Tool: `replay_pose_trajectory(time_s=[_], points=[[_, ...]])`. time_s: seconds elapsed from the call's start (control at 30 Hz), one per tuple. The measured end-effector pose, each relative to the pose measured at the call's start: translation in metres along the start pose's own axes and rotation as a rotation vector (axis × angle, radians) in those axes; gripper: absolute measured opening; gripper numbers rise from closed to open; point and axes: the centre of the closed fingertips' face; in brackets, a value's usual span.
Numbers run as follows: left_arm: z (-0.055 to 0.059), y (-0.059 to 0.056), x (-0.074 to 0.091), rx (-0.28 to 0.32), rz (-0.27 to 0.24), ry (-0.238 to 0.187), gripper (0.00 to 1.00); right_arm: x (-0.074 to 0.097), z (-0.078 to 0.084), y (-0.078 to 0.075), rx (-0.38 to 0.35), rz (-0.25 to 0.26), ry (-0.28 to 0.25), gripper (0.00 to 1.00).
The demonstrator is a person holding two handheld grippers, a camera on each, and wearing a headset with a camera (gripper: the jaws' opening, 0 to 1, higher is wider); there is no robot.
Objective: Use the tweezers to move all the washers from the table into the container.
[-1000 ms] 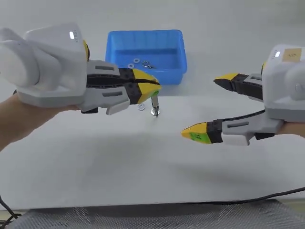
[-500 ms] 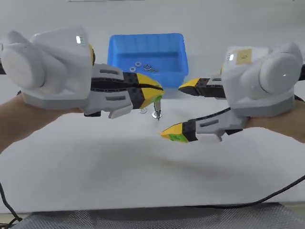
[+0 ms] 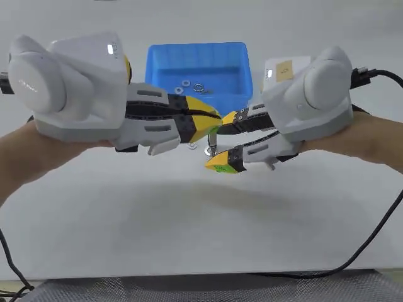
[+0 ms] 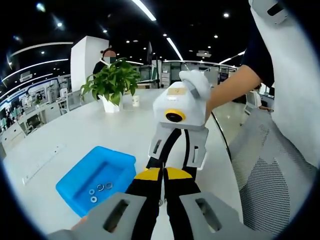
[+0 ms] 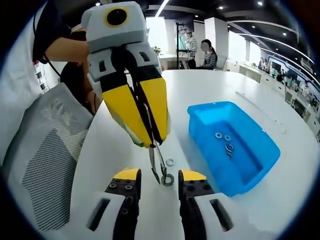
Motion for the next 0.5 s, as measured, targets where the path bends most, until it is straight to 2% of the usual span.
replay_pose_trajectory(time_s=[0.17, 0.5], points=[[0.0009, 0.0015, 0.0010, -0.002, 0.009, 0.009, 0.05, -0.0001, -0.0039, -0.0001, -0.030, -0.031, -0.018, 0.24], [0.0019, -0.0004, 0.0024, 0.007, 0.014, 0.017, 0.05, -0.0034, -0.0095, 0.0015, -0.004, -0.053, -0.008, 0.17]])
Point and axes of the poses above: the centre of the closed fingertips' face, and the gripper's own axes: x roughly backward along the fingers, y roughly to its left, z roughly out of its underside, and after that the axes turned 1 degree about -x, right-handed
